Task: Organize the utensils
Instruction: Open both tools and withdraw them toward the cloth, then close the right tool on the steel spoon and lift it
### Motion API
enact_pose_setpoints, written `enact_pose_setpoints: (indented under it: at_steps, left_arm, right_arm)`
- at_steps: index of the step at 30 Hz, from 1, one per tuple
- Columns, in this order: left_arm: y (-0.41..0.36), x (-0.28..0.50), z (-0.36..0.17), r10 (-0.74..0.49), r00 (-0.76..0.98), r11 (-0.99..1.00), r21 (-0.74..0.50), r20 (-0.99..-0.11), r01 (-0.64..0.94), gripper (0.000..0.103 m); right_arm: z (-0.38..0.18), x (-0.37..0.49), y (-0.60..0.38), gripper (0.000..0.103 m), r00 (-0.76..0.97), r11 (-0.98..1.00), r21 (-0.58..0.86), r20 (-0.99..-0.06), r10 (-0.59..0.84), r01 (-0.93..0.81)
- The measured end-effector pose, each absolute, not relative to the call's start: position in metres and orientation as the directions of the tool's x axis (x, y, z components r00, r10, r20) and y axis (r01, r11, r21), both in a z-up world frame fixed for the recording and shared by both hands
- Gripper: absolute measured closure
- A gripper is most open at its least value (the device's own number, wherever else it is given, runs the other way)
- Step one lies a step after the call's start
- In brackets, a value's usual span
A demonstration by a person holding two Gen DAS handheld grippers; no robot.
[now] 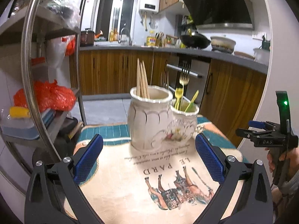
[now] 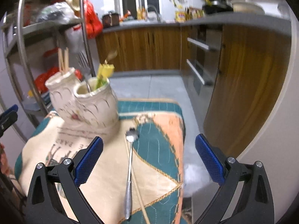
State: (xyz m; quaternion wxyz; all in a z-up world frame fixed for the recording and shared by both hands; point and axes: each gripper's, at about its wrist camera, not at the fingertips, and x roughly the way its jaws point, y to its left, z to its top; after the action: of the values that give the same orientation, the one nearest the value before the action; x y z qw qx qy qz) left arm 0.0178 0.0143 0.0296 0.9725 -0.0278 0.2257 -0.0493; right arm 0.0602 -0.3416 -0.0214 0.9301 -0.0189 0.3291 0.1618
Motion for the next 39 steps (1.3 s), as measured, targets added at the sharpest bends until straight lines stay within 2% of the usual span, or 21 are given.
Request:
enact_pose_setpoints:
  at_steps: [2,3,5,9,11,14,17,22,36,37,39]
  left_arm:
    - [0.012,0.024,0.022,-0.114,0.878,0.993,-0.081,-0.466,0.086,0.006]
    - [0.011,0.027,0.018,-0.12,0.867,0.992,-0.086,-0.484,0.09,0.006]
    - [0.007,0.032,0.012,-0.128,0.855,0.992,-0.084,-0.503,0.099,0.006]
    - [0.0,0.037,0.004,-0.124,0.836,0.992,-0.06,-0.534,0.109,0.006]
    - [-0.002,0.038,0.002,-0.129,0.83,0.992,-0.059,-0.543,0.116,0.006]
    - [-0.004,0.038,0.002,-0.138,0.828,0.99,-0.058,-0.543,0.127,0.006]
    - [-0.006,0.038,0.001,-0.14,0.826,0.99,-0.054,-0.547,0.133,0.006]
    - [-0.01,0.038,0.0,-0.145,0.824,0.989,-0.048,-0.548,0.141,0.006]
    - [-0.016,0.039,-0.002,-0.147,0.821,0.987,-0.03,-0.552,0.156,0.006]
    - [-0.017,0.039,-0.003,-0.147,0.821,0.987,-0.028,-0.552,0.158,0.006]
    - [-0.02,0.038,-0.004,-0.145,0.82,0.987,-0.017,-0.554,0.163,0.006]
  right_arm:
    - [-0.032,0.068,-0.339,0.008,0.704,0.946,0.082,-0.649,0.289,-0.313]
    - [-0.035,0.069,-0.337,0.012,0.696,0.946,0.082,-0.658,0.289,-0.315]
    - [-0.044,0.074,-0.33,0.027,0.669,0.944,0.072,-0.688,0.281,-0.322]
    - [-0.056,0.082,-0.318,0.045,0.626,0.938,0.055,-0.731,0.271,-0.341]
    - [-0.06,0.083,-0.312,0.059,0.61,0.933,0.053,-0.744,0.274,-0.355]
    - [-0.065,0.086,-0.304,0.074,0.592,0.926,0.048,-0.756,0.279,-0.375]
    - [-0.068,0.088,-0.299,0.081,0.576,0.92,0.053,-0.766,0.287,-0.387]
    - [-0.072,0.094,-0.295,0.09,0.559,0.921,0.064,-0.777,0.288,-0.385]
    - [-0.078,0.113,-0.292,0.091,0.531,0.92,0.074,-0.798,0.285,-0.384]
    - [-0.078,0.114,-0.292,0.096,0.528,0.921,0.078,-0.799,0.286,-0.381]
    - [-0.078,0.115,-0.293,0.099,0.523,0.921,0.1,-0.798,0.301,-0.377]
